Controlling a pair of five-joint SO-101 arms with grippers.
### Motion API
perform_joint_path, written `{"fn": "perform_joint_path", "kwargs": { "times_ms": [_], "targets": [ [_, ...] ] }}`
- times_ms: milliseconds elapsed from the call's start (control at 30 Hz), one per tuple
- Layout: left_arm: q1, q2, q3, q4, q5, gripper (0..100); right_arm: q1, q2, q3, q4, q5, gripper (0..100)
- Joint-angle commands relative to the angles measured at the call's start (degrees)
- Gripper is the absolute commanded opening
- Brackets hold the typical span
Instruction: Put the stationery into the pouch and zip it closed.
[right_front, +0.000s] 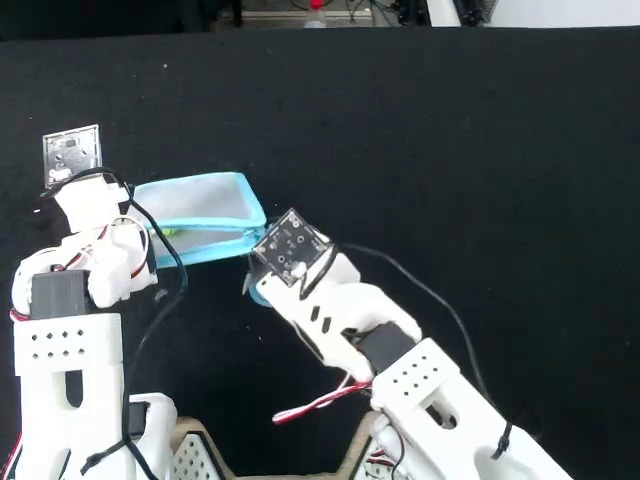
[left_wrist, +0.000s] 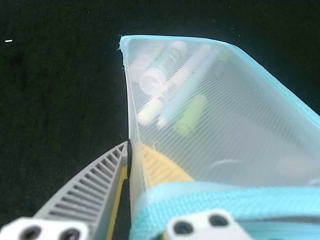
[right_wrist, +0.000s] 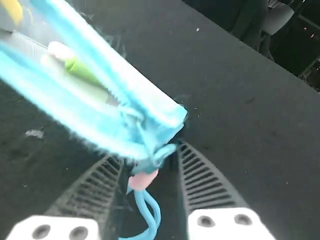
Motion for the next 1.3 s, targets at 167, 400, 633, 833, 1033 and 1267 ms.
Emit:
{"fn": "perform_joint_path", "kwargs": {
  "times_ms": [167,400,633,833,1033,1267],
  "targets": [
    [-0.13,1.41,1.27,0.09,-0.26,3,1.58,0.57,-2.42,-1.32,1.41,6.5],
    [-0.13,1.41,1.27,0.09,-0.26,3,4.04,0.22,-3.38,-1.14,9.32,1.9],
    [-0.13,1.41,1.27,0.09,-0.26,3,6.59,0.22,-13.23,11.6,11.52,1.1],
    [-0.13,1.41,1.27,0.09,-0.26,3,6.42,0.22,-23.34,22.24,11.6,1.1],
    [-0.13,1.41,1.27,0.09,-0.26,3,6.33,0.22,-27.82,26.99,11.6,1.1],
    [-0.13,1.41,1.27,0.09,-0.26,3,5.27,0.22,-31.6,30.33,11.6,1.1]
  ]
}}
